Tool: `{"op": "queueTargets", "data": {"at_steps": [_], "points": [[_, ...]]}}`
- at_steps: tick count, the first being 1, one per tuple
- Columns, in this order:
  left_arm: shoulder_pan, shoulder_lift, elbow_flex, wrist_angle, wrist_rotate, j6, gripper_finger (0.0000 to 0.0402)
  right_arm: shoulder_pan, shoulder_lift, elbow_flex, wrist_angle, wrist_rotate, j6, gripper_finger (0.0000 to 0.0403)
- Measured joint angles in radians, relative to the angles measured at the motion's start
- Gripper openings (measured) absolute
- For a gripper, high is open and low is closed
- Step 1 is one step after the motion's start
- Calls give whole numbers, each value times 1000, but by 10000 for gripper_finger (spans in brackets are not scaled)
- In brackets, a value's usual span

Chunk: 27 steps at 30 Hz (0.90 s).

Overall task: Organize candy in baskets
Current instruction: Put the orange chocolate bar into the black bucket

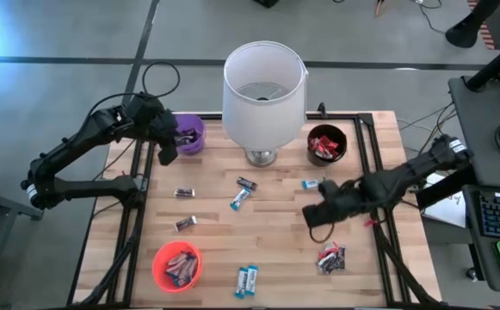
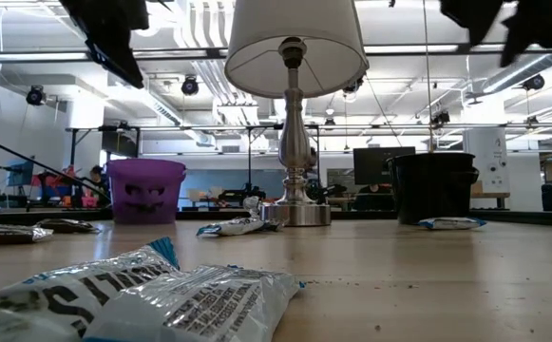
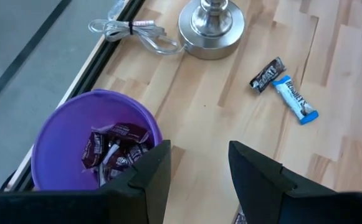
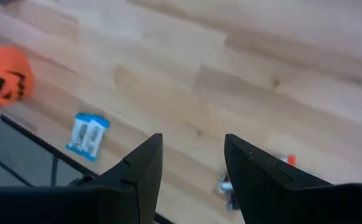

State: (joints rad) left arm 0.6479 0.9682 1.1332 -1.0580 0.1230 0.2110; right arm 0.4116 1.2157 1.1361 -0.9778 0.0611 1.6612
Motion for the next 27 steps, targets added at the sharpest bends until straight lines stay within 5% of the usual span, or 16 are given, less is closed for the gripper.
{"op": "queueTargets", "data": {"at_steps": [9, 17, 27], "points": [[0, -1, -1, -10, 0, 26, 143, 85, 131, -95, 88, 3, 185, 161], [0, -2, -1, -23, 0, 55, 143, 204, 266, -17, 96, 178, 423, 148], [0, -2, -1, -23, 0, 68, 143, 286, 351, 66, -100, 80, 599, 178]]}}
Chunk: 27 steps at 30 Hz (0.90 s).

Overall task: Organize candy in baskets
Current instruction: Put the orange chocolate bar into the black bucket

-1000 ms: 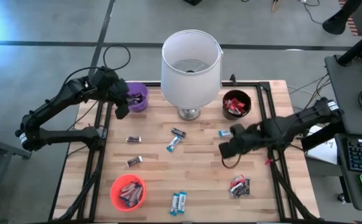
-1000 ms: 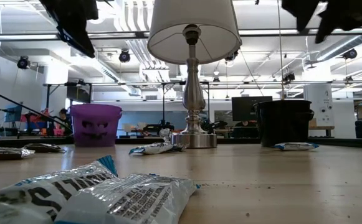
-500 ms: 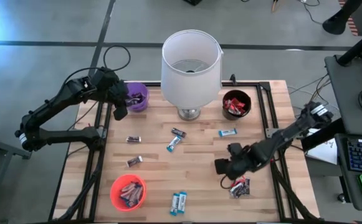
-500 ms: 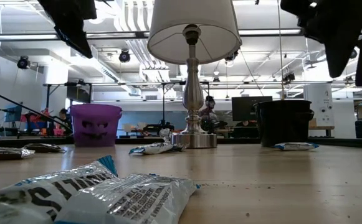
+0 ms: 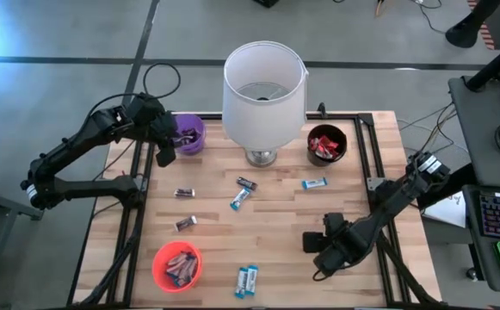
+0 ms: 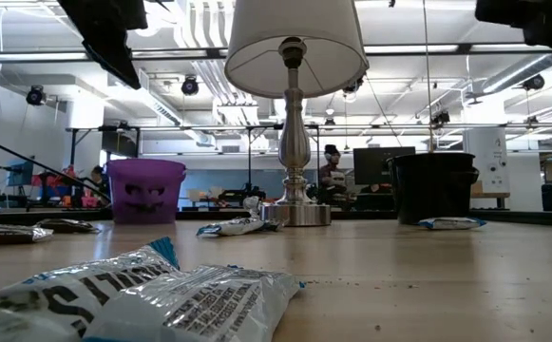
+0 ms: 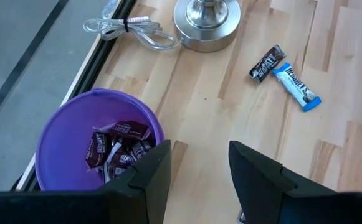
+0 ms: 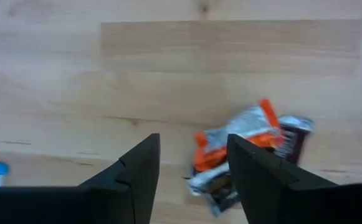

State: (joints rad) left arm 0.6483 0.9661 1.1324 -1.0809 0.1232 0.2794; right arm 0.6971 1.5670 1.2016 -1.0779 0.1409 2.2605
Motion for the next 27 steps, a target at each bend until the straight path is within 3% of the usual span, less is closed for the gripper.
{"op": "queueTargets", "data": {"at_steps": [6, 15, 27], "points": [[0, 0, 0, 0, 0, -7, 143, 1, 2, 2, 18, -25, 44, 187], [0, 0, -1, -10, 0, -13, 143, -8, 2, -7, 54, -14, -1, 166], [0, 0, -1, -44, 0, -62, 143, -6, -57, -15, -45, -80, -657, 173]]}}
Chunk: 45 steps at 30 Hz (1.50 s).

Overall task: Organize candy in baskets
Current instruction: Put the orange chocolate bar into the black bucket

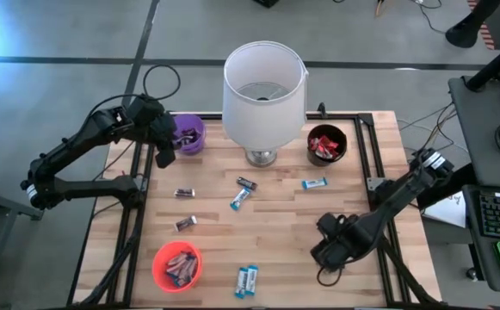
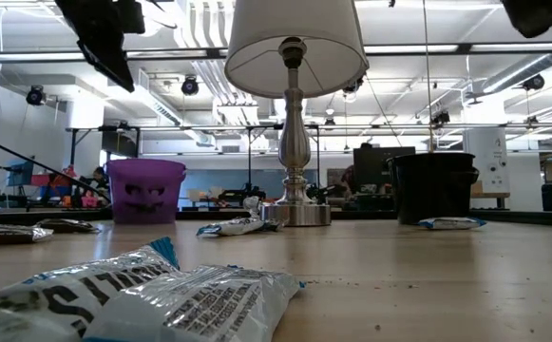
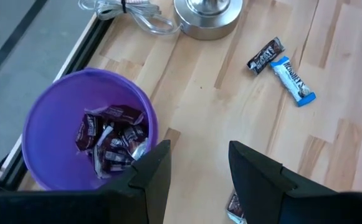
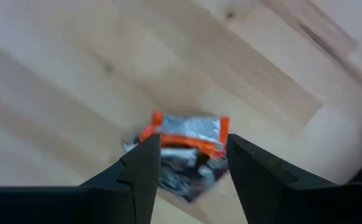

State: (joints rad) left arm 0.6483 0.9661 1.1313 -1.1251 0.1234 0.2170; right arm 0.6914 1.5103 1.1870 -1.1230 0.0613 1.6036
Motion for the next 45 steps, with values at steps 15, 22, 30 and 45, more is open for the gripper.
{"op": "queueTargets", "data": {"at_steps": [15, 22, 30, 45], "points": [[0, 0, 0, 2, 0, -174, 143, 0, -22, -136, 54, -18, -656, 173], [0, 0, 0, 2, 0, -202, 143, 3, -23, -188, 123, -85, -743, 173], [0, 0, 0, 2, 0, -216, 143, 6, -23, -195, 227, -96, -772, 173], [0, 1, 0, 2, 0, -220, 143, 6, -23, -234, 307, -96, -766, 173]]}}
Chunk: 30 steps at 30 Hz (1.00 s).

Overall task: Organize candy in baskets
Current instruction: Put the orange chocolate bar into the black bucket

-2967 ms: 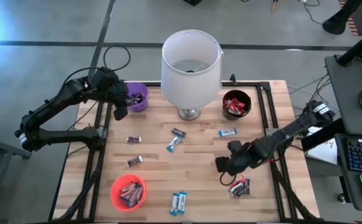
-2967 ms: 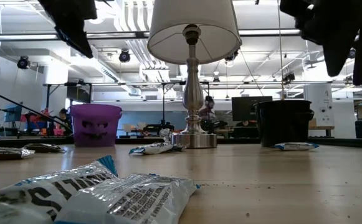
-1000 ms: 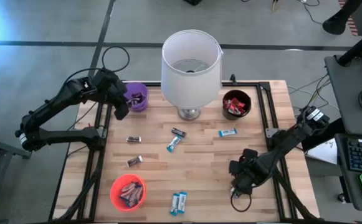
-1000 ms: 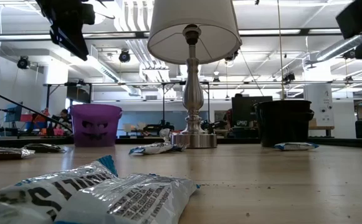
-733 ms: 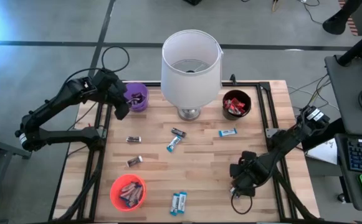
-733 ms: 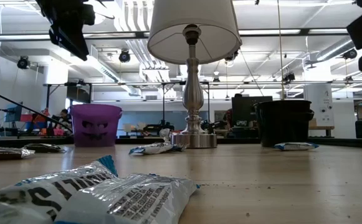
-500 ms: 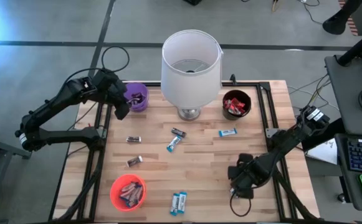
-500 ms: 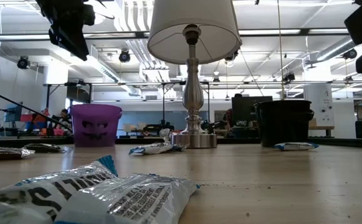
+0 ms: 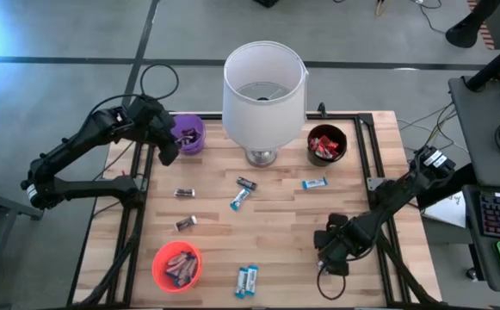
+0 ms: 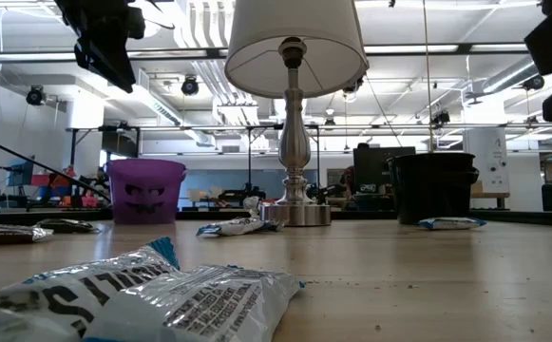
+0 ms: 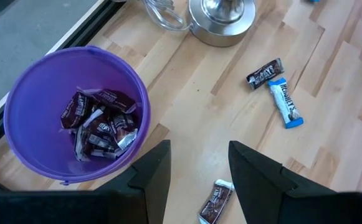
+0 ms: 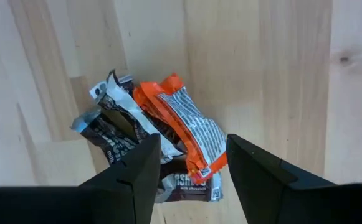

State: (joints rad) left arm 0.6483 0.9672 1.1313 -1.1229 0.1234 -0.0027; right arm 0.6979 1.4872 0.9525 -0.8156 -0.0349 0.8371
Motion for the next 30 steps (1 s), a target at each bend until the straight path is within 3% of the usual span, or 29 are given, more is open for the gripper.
{"op": "queueTargets", "data": {"at_steps": [7, 19, 23, 27, 30], "points": [[0, 0, 0, 0, 0, -11, 143, 0, 1, -44, 14, 0, 17, 169], [0, 0, 0, 0, 0, -17, 143, 0, 1, -110, 55, 0, 60, 122], [0, 0, 0, 0, 0, -17, 143, 0, 1, -110, 59, 0, 61, 88], [0, 0, 0, 0, 0, -16, 143, 0, 1, -110, 60, -2, 75, 25], [0, 0, 0, 0, 0, -16, 143, 0, 1, -110, 59, -8, 95, 13]]}}
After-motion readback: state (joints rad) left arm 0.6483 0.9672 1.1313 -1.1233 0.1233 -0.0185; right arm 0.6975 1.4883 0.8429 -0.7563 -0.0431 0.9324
